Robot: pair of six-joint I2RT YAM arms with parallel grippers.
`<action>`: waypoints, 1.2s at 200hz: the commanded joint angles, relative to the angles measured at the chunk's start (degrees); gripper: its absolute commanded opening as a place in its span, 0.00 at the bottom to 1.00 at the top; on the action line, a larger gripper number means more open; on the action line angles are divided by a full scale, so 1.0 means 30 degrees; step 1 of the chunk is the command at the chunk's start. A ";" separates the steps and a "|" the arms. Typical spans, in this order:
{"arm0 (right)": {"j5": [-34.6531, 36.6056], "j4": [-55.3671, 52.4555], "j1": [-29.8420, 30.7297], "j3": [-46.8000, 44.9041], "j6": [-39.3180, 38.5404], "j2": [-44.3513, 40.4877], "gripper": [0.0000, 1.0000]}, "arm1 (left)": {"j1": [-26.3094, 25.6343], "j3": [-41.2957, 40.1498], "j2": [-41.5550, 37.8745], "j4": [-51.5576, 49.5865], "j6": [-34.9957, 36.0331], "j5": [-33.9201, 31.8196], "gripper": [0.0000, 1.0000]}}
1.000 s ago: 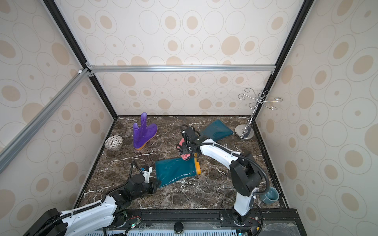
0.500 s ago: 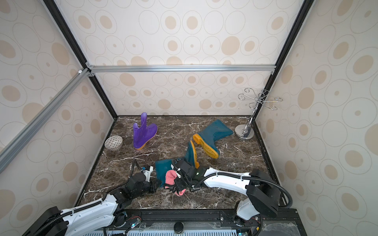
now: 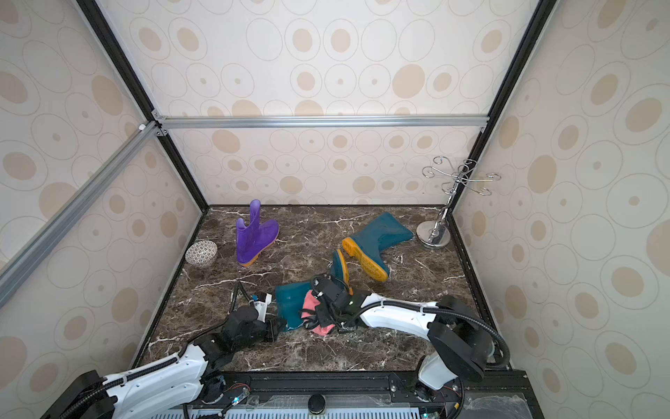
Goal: Wipe the rubber boots with a cloth
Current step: Wipe the dirt off the rubber boot.
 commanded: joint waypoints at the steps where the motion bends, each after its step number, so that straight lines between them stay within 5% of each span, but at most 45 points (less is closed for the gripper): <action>1: 0.2956 -0.2935 -0.1702 -0.0739 0.1145 -0.0319 0.00 | 0.0143 0.0207 -0.0241 -0.0087 0.0271 -0.0157 0.00; 38: 0.4332 -0.3141 -0.3140 -0.0204 0.0230 -0.1507 0.00 | 0.0137 0.0208 -0.0195 -0.0090 0.0272 -0.0259 0.00; 63: 0.2713 -0.2147 -0.3850 0.1099 -0.1117 -0.0965 0.00 | 0.0146 0.0206 0.0026 0.0159 0.0213 -0.0189 0.00; 186: 0.2593 -0.3342 -0.5025 1.3552 -0.2605 0.8478 0.00 | 0.0151 -0.0204 0.0361 0.0443 0.0374 -0.0058 0.00; 240: 0.1277 -0.3934 -0.5439 1.6531 -0.2872 1.1212 0.00 | 0.0141 -0.0425 0.0388 0.0474 0.0381 -0.0025 0.00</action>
